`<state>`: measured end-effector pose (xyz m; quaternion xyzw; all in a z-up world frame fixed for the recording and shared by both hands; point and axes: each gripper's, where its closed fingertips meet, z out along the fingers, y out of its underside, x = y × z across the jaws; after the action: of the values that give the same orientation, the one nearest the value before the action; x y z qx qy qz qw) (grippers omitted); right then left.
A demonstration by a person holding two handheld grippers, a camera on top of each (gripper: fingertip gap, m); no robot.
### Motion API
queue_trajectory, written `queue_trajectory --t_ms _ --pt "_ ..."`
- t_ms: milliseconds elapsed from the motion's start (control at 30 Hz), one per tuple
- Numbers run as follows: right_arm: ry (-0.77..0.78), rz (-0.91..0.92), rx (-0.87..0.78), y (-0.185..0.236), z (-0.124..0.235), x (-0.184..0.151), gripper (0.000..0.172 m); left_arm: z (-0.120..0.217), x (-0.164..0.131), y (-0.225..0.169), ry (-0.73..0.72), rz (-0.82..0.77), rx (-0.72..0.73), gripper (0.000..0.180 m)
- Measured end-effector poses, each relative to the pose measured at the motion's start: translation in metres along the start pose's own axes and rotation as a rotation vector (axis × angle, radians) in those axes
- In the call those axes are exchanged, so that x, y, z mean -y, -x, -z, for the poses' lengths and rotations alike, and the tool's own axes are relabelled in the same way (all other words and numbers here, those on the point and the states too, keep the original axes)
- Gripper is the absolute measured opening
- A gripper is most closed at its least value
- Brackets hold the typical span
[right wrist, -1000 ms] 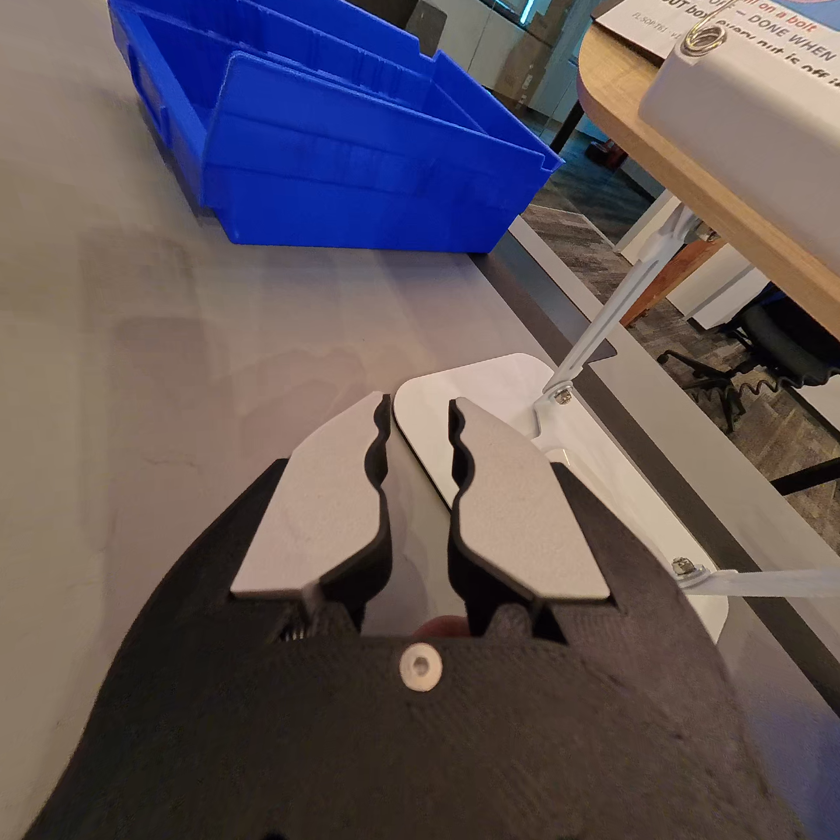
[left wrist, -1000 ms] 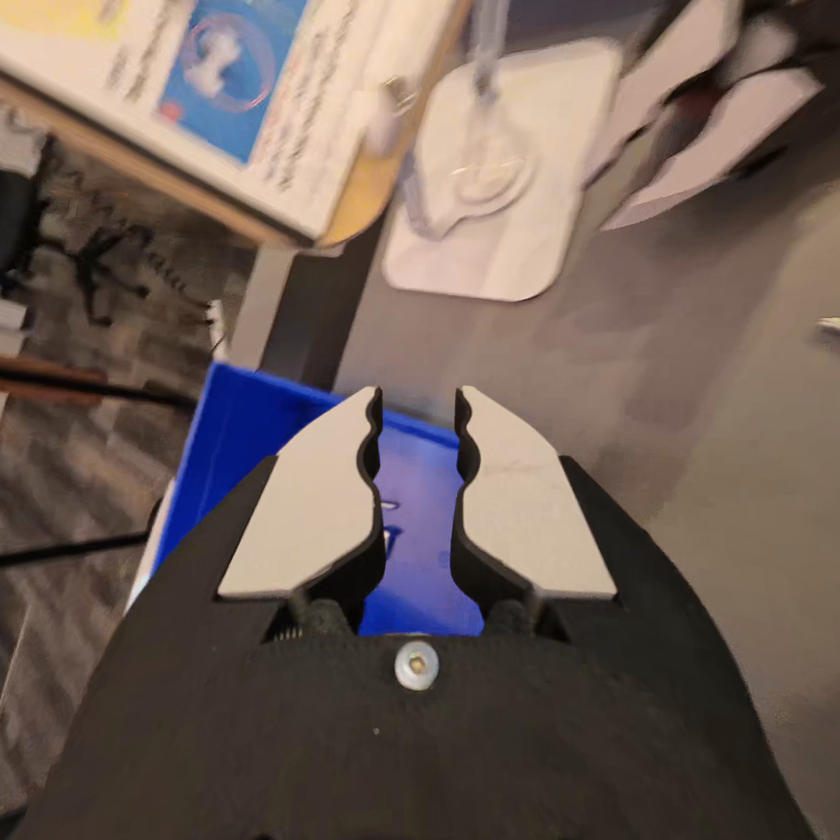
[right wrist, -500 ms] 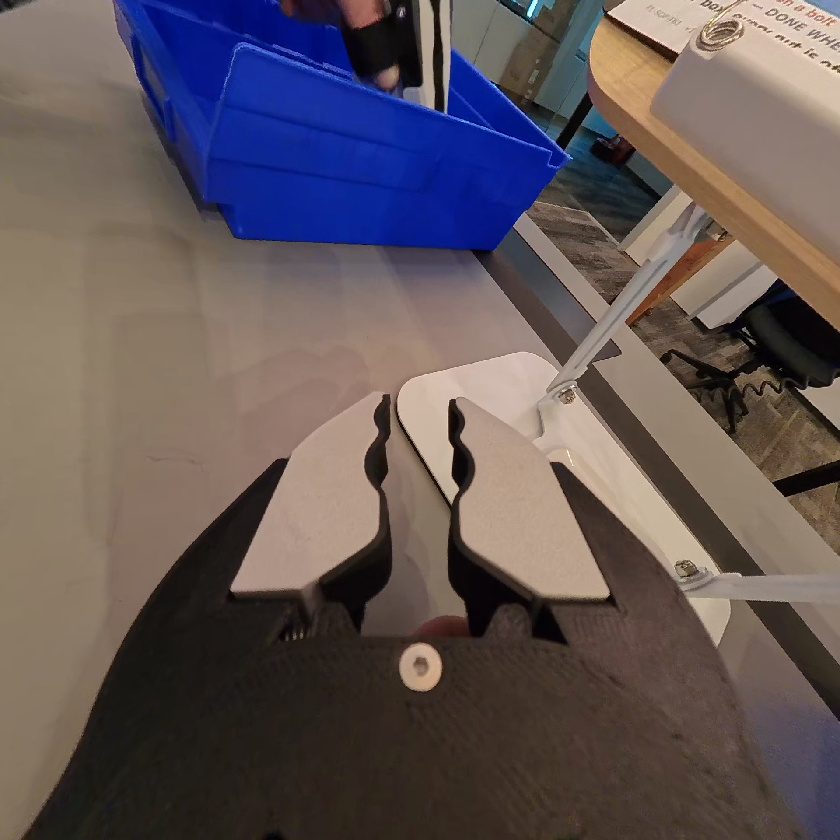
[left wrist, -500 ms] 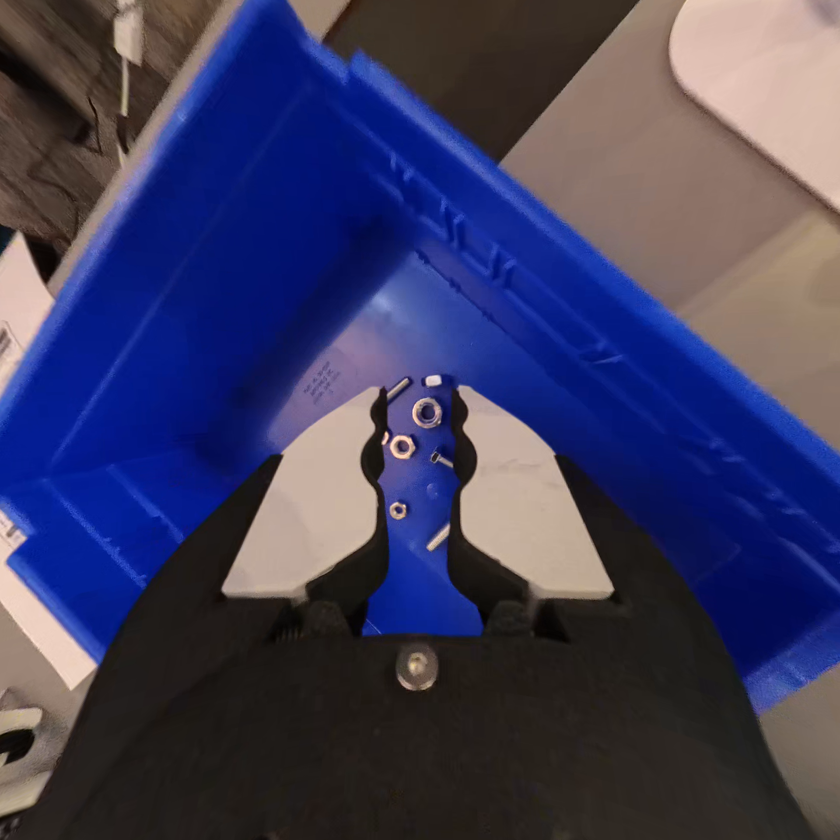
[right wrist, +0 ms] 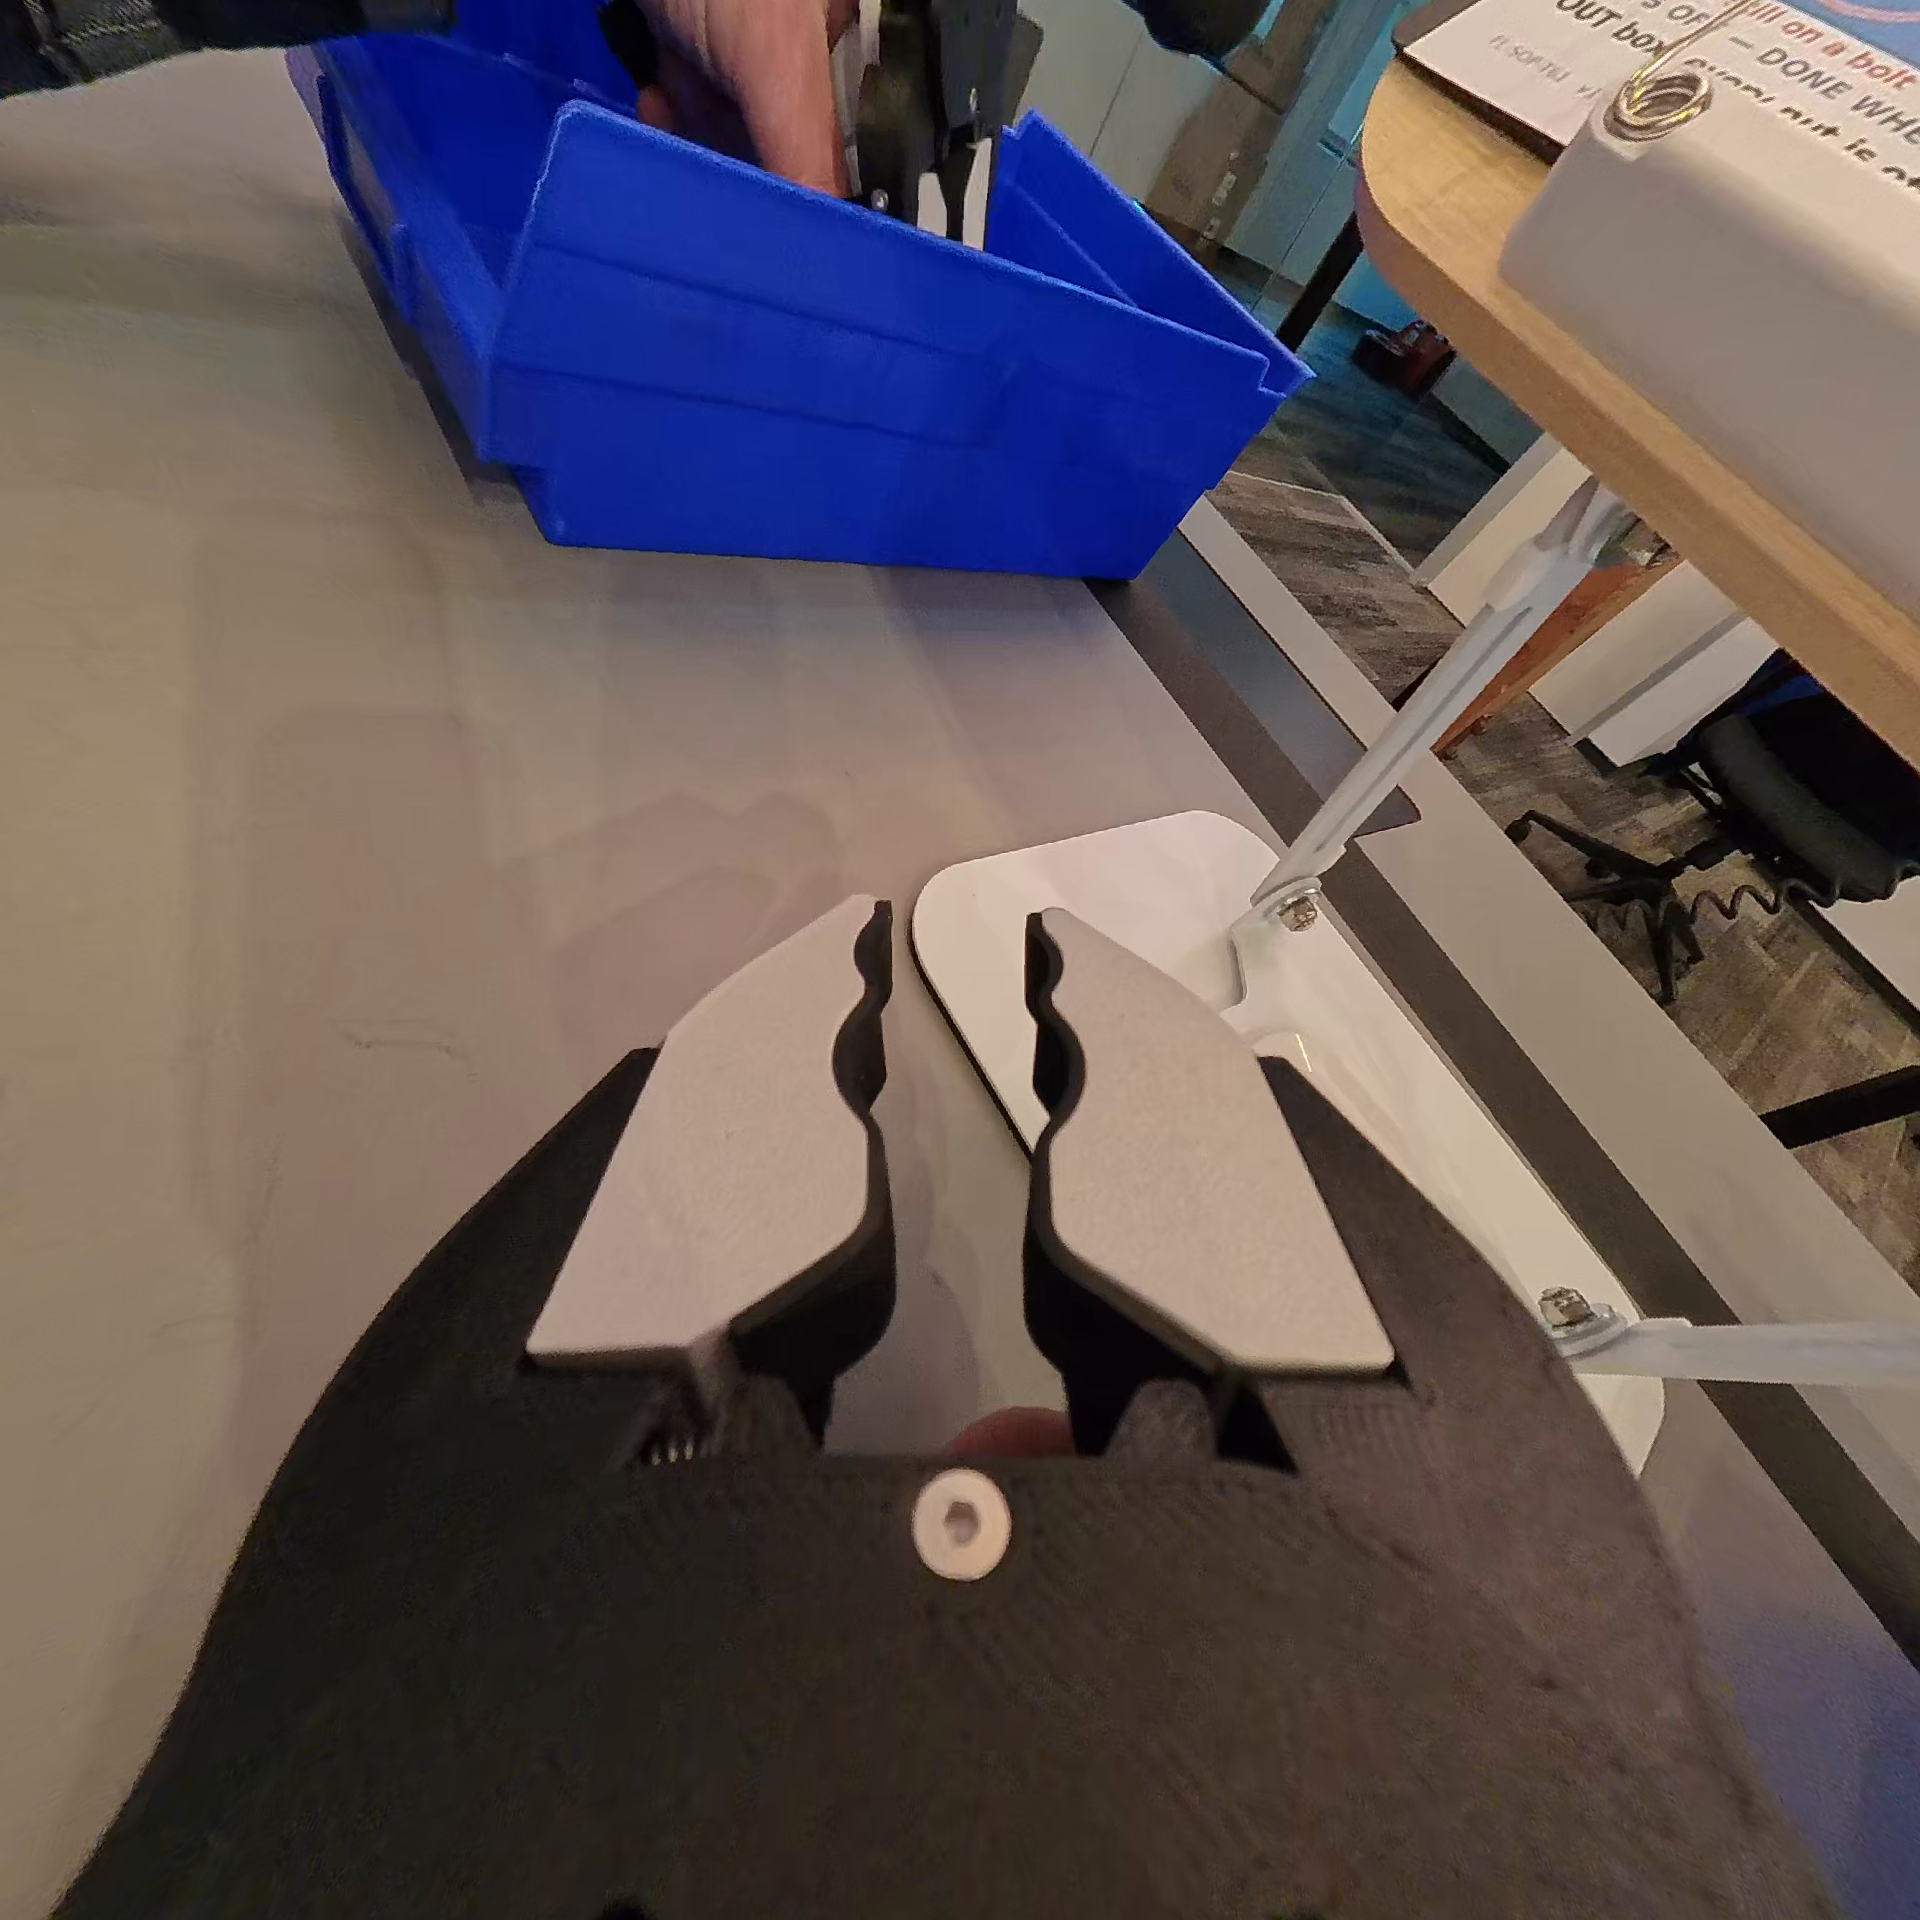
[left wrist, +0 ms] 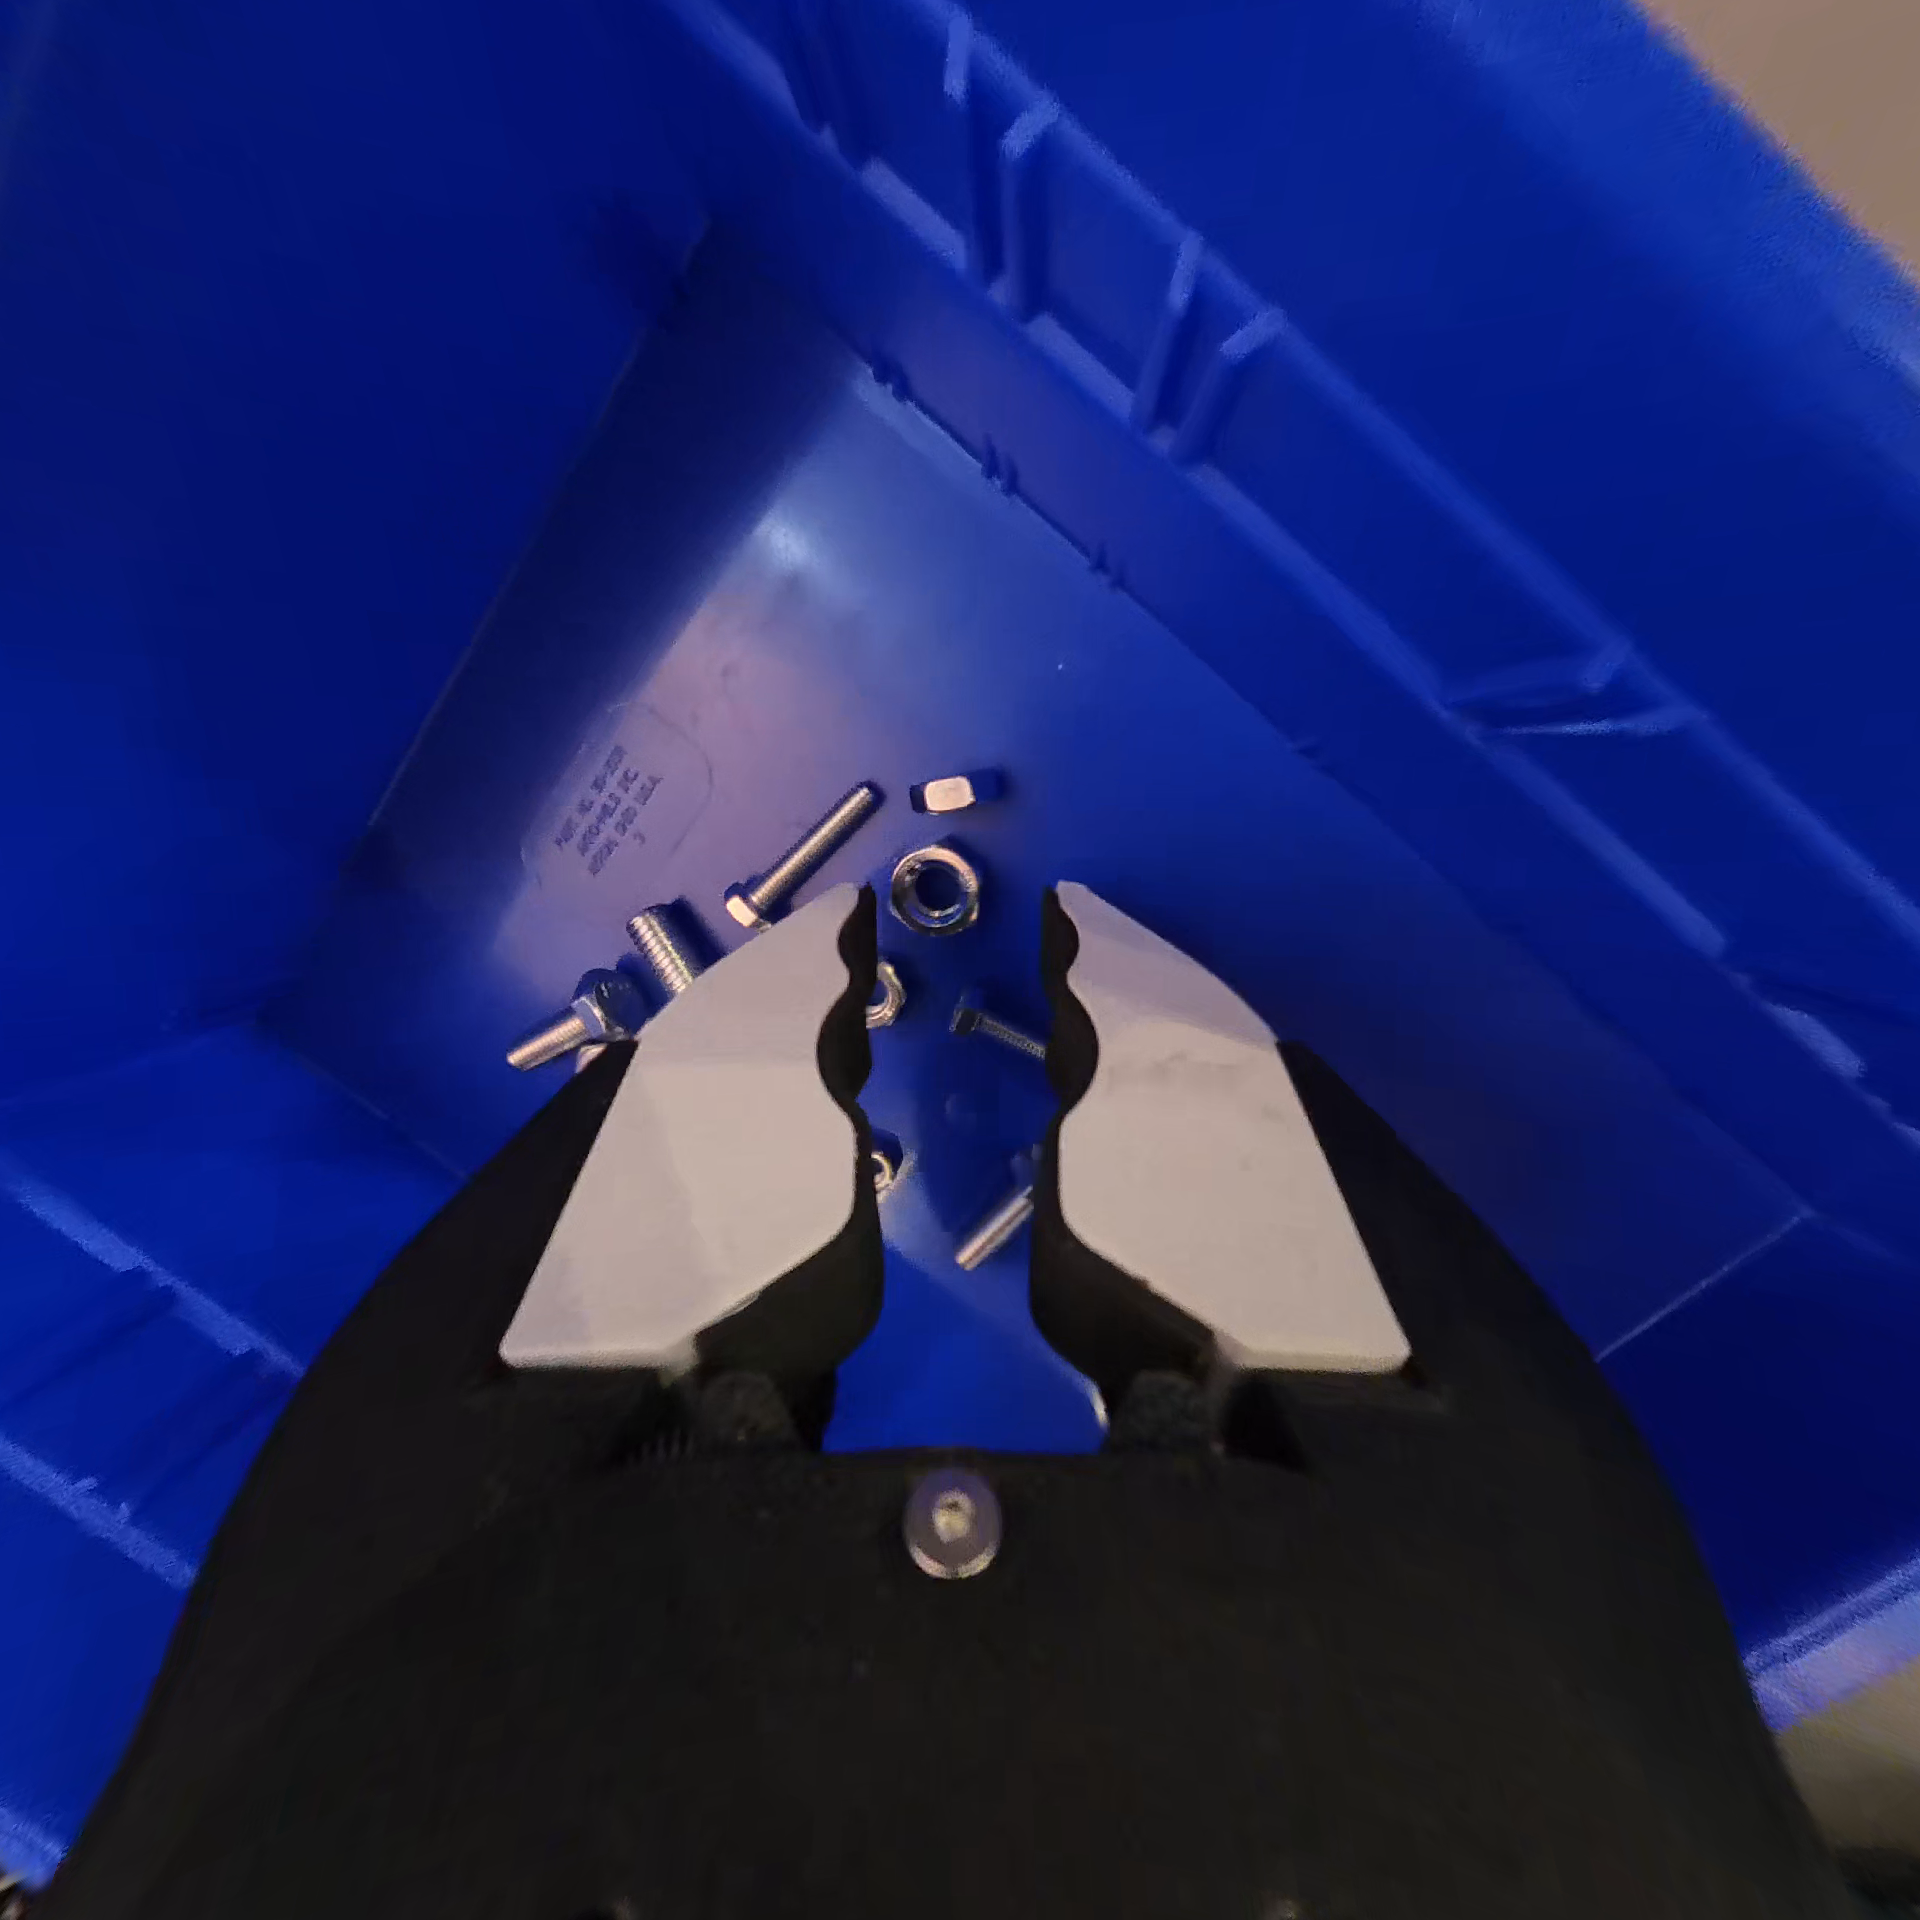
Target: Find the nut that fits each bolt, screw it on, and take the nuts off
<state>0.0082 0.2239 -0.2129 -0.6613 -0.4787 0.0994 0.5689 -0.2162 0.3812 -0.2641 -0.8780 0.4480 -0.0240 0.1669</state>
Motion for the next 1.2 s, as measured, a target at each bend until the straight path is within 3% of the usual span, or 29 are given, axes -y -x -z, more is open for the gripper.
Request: queue_trajectory --t_ms 567,700,933,1067,1200 --pt "0.002 0.004 0.004 0.001 0.000 0.000 0.025 -0.003 0.008 0.007 -0.048 0.023 0.034 0.017" --pt "0.002 0.001 0.004 0.001 0.000 0.000 0.025 0.033 0.015 0.005 -0.094 0.004 0.077 0.017" --pt "0.001 -0.008 0.004 0.000 0.000 0.000 0.024 0.141 0.034 -0.028 -0.297 -0.038 0.185 0.017" --pt "0.000 -0.008 0.004 0.000 0.000 0.000 0.024 0.181 0.038 -0.083 -0.361 -0.147 0.196 0.017" --pt "-0.003 -0.011 0.003 -0.001 0.000 0.000 0.023 0.184 0.046 -0.157 -0.387 -0.277 0.120 0.017"
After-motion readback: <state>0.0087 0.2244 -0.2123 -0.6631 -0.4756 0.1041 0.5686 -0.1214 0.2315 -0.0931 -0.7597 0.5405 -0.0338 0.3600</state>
